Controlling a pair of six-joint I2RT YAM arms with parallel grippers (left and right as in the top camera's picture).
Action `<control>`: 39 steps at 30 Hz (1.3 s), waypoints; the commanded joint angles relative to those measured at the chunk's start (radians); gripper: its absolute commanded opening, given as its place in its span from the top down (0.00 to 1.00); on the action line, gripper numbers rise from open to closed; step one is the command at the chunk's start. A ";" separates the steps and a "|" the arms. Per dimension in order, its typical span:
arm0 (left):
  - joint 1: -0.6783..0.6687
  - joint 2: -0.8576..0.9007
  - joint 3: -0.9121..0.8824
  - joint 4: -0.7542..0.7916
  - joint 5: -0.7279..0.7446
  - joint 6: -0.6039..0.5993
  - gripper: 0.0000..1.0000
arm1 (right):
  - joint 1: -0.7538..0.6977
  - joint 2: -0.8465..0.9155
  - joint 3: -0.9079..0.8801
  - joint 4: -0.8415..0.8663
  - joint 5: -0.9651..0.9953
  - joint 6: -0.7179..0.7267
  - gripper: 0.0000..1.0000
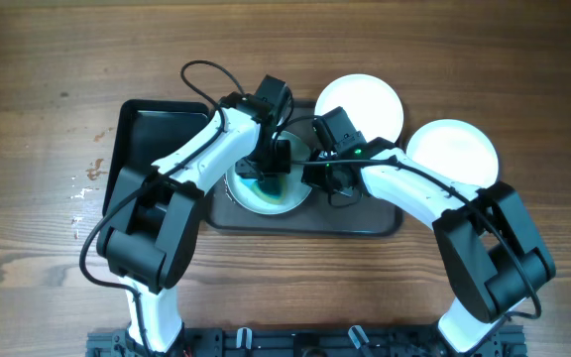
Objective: Clean dirty plates on tray and stack at the side
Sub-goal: 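Scrub the second plate with the sponge in the left gripper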
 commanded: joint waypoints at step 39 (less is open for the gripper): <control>0.006 0.017 0.005 0.119 0.158 0.145 0.96 | -0.005 0.011 0.018 0.014 -0.010 0.000 0.96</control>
